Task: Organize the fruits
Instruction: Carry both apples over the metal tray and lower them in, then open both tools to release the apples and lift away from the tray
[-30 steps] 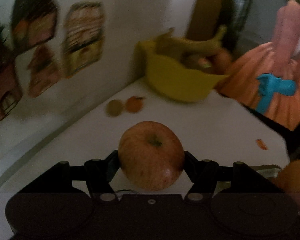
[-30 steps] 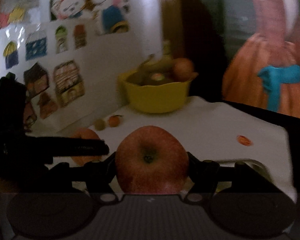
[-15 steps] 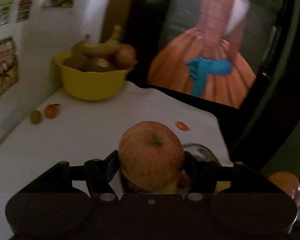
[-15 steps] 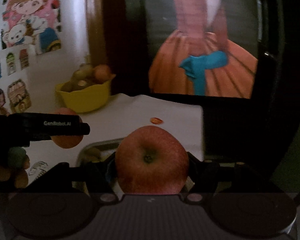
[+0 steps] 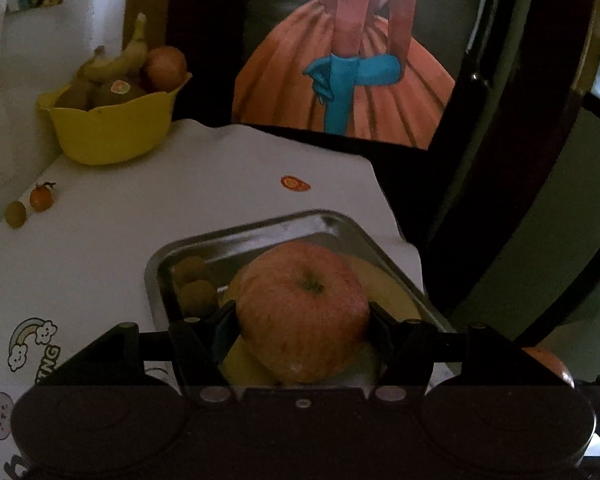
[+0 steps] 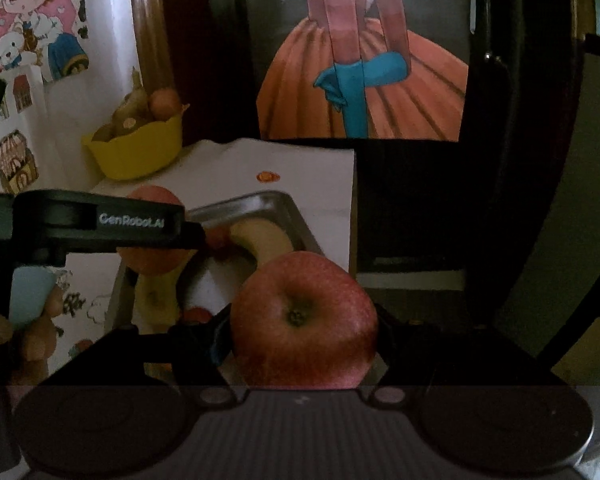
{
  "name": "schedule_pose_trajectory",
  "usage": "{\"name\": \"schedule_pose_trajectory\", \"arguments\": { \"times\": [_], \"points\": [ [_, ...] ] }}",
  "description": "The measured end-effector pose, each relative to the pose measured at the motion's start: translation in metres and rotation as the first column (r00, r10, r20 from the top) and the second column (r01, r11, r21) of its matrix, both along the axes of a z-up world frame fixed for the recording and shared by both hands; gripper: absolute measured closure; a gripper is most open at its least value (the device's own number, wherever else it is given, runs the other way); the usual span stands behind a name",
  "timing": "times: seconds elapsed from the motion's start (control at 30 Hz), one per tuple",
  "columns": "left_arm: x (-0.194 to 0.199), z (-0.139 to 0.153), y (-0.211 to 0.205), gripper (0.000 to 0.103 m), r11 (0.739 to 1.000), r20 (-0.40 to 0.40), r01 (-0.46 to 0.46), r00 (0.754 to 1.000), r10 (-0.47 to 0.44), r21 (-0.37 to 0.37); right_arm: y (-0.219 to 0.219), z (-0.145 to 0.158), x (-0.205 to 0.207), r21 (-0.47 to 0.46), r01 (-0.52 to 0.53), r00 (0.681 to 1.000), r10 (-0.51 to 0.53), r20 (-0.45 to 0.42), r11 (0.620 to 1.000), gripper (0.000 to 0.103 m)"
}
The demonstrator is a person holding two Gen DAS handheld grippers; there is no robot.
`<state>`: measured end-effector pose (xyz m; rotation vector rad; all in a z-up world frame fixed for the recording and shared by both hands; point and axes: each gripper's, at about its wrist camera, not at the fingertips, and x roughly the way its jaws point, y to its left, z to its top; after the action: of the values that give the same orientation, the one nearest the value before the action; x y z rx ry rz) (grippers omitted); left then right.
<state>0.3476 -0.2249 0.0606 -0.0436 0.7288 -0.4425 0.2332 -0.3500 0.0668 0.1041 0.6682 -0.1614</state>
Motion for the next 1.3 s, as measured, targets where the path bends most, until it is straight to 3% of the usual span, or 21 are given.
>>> {"name": "schedule_pose_trajectory", "arguments": {
  "times": [0.47, 0.97, 1.3],
  "points": [
    [0.007, -0.005, -0.01, 0.035, 0.995, -0.039, 0.058, 0.998, -0.055, 0.08, 0.013, -0.021, -0.001, 0.009, -0.005, 0.999, 0.005, -0.037, 1.0, 0.03],
    [0.007, -0.006, -0.022, 0.035, 0.979, -0.023, 0.092, 0.996, -0.089, 0.18, 0.017, -0.03, 0.003, 0.01, -0.018, 0.997, 0.018, -0.073, 1.0, 0.03],
    [0.008, -0.005, -0.019, 0.035, 0.986, -0.029, 0.11, 0.994, -0.107, 0.125, 0.017, -0.03, 0.005, -0.001, -0.021, 0.999, 0.021, -0.05, 1.0, 0.03]
  ]
}}
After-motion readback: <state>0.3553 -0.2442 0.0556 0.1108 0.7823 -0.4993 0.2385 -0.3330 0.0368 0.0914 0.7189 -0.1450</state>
